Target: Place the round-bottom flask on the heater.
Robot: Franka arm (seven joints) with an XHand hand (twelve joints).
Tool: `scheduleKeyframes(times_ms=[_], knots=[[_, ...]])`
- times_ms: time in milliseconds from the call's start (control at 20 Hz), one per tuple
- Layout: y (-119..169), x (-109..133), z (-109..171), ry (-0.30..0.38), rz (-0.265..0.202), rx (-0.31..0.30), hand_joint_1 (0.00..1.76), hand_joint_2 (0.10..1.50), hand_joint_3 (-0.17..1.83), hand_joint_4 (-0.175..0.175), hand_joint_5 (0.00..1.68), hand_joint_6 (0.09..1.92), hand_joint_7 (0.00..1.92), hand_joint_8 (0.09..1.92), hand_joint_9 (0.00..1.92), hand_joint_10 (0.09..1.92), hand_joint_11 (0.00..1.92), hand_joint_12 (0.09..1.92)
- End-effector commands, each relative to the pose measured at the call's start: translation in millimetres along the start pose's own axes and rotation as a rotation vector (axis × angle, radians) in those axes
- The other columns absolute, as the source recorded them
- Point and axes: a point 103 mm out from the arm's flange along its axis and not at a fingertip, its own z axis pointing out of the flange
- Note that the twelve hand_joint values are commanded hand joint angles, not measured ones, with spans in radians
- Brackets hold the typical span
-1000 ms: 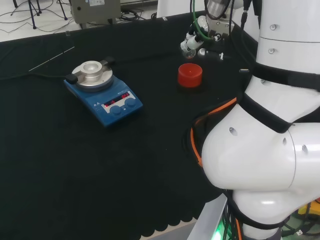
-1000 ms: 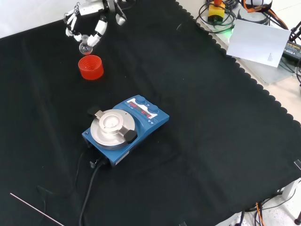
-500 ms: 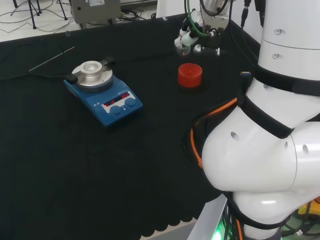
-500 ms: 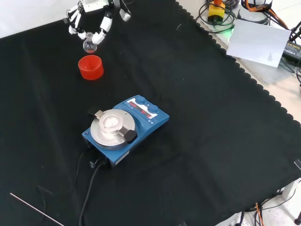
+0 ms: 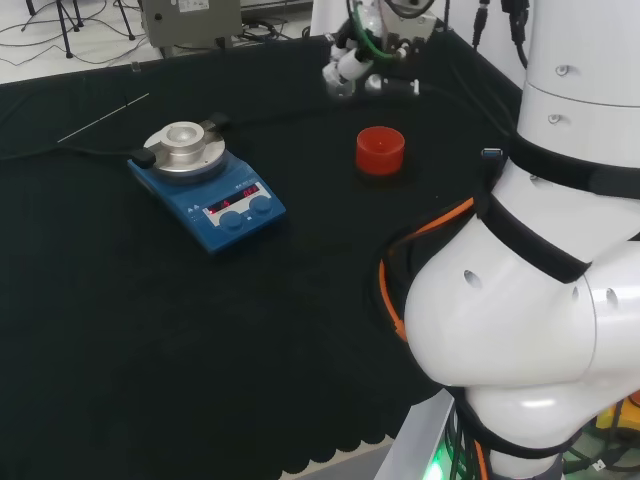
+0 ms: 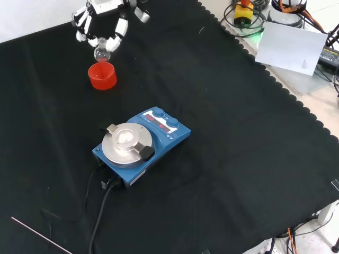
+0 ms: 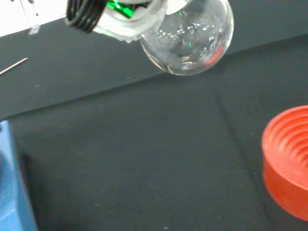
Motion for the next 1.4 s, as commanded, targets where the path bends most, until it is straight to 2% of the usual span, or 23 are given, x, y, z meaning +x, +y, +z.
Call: scheduleKeyframes(times_ms=[50,900,1400], knots=[[5,42,1,-0.004,-0.068,0.034,1.07,0.74,0.66,0.170,1.09,0.99,0.54,0.57,0.67,0.57,0.23,1.33],[29,128,19,-0.035,-0.216,0.077,1.08,0.73,0.68,0.173,1.10,0.98,0.53,0.57,0.67,0.57,0.23,1.33],[36,162,29,-0.032,-0.271,0.124,1.08,0.72,0.69,0.175,1.12,0.96,0.52,0.57,0.68,0.57,0.24,1.33]])
